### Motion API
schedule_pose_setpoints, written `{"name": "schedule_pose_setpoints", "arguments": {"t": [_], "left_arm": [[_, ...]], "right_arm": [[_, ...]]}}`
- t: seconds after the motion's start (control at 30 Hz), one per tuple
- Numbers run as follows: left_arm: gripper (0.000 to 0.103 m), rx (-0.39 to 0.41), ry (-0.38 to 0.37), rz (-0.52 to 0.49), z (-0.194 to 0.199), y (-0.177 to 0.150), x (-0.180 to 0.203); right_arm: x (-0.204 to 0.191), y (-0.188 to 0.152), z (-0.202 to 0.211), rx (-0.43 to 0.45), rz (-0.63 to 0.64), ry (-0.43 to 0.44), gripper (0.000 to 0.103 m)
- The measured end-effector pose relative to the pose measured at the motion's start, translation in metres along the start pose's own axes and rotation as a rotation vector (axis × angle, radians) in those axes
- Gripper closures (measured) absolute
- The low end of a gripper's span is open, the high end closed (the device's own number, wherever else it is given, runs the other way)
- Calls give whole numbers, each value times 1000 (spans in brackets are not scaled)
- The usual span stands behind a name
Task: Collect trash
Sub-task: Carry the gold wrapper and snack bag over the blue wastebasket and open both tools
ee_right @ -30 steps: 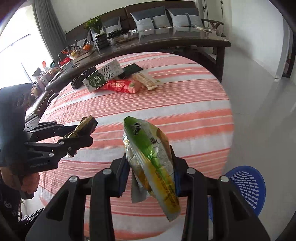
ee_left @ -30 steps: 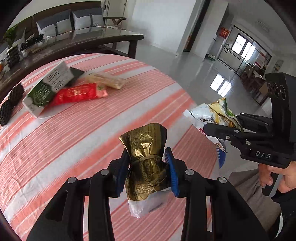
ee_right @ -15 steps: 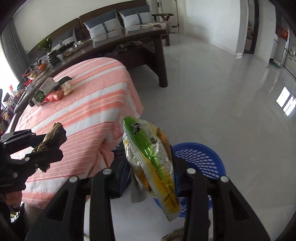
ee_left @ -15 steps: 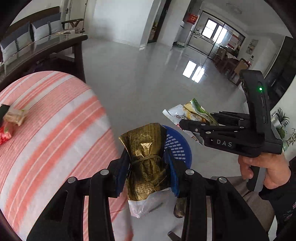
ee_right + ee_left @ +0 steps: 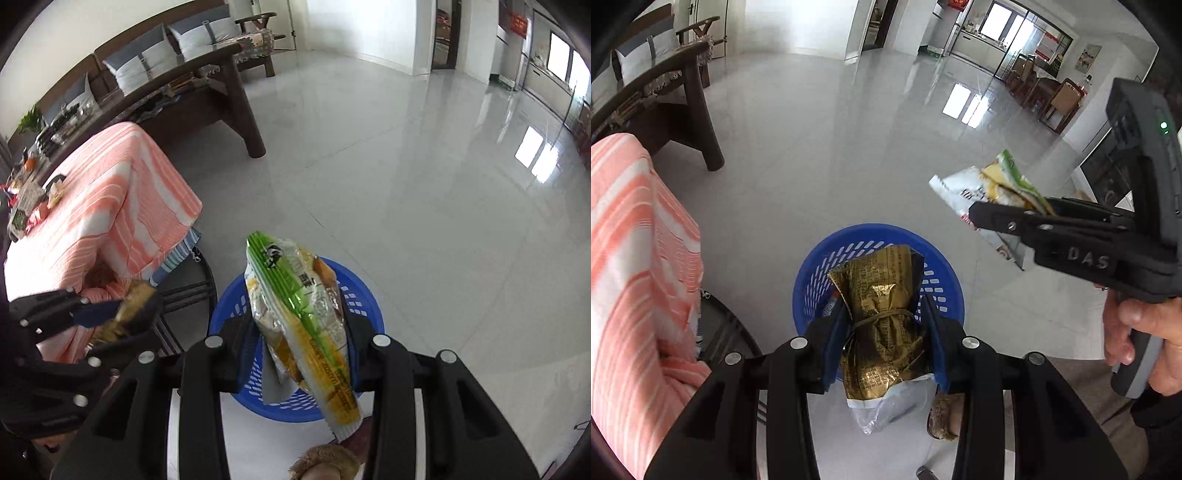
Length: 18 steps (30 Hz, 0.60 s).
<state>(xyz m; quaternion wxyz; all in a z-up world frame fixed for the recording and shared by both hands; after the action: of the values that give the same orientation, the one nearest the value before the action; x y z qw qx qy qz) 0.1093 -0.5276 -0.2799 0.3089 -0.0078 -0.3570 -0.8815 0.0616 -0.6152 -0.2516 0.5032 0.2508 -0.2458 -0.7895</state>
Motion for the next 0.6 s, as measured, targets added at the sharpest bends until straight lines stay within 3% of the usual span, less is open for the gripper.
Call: {"name": "schedule_pose_setpoints", "arguments": {"t": [0.17,0.2,0.27,0.3,0.33,0.37,0.4,0.53,0.6], "left_arm": [[62,-14,-1,1,-20,-1,4],[58,-14,-8,0,-25,0,5],[33,-13,6,-4,-37,0,-4],[16,-13,31,-2,-43,0,-7],[14,-8,47,4,-43,-1,-9],[14,-12,46,12,-45,0,-9],[14,-16,41,20,-44,0,-9],[10,28,40,-2,-19,2,-11],[8,62,39,-19,1,4,-10]], "right_arm": [[9,4,-4,8,-23,-11,66],[9,5,-5,9,-23,-11,66],[11,7,-6,21,-25,-20,64],[14,8,-7,29,-27,-31,61],[15,10,-7,43,-34,-37,53],[18,12,-6,60,-44,-50,31],[20,15,-4,78,-53,-61,25],[34,23,7,122,-84,-119,24],[37,26,13,143,-80,-158,11]]}}
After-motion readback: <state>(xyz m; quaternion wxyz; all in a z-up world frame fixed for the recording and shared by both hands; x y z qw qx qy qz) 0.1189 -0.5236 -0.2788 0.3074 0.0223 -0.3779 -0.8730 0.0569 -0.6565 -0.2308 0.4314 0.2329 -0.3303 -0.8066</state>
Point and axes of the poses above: each gripper's, at about its wrist camera, not at the fingertips, and z roughly against the way its jaws point, x to its right, y to its top, the point moved 8 cm from there along -z, roughly the way its jaws point, and after that the axes turned 10 degrees about x, right-handed, at the moved point
